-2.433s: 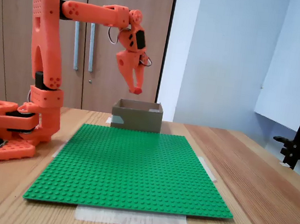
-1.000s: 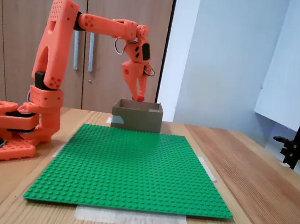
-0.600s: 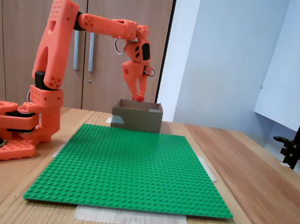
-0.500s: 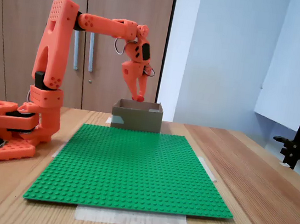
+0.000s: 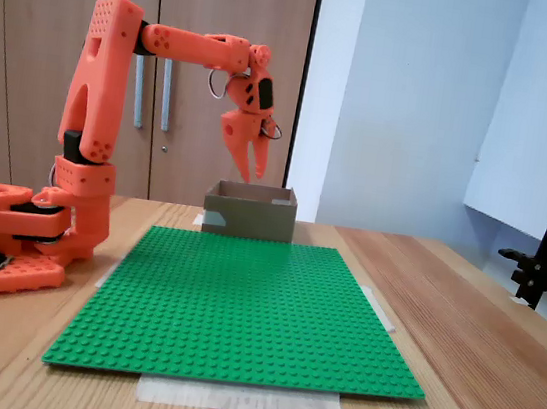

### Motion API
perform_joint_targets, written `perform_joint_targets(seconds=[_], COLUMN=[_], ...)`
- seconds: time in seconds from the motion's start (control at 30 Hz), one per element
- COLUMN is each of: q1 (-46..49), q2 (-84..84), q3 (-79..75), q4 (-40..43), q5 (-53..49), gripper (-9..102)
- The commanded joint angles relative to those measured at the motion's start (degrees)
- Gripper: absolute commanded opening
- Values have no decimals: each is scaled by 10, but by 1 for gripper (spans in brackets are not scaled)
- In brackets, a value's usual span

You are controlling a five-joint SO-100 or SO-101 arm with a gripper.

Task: Pick the red lego block and put it in the box.

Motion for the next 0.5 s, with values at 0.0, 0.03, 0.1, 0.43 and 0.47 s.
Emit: perform_joint_targets(seconds=[0.0,0.03,0.1,0.43,0.47], q1=[2,3,6,76,86], q2=[63,79,112,325,342], q3=[6,22,50,232,243], q4=[-7,-11,-16,-64,-64], q5=[2,1,-4,-41,-43], gripper=[16,16,14,4,1])
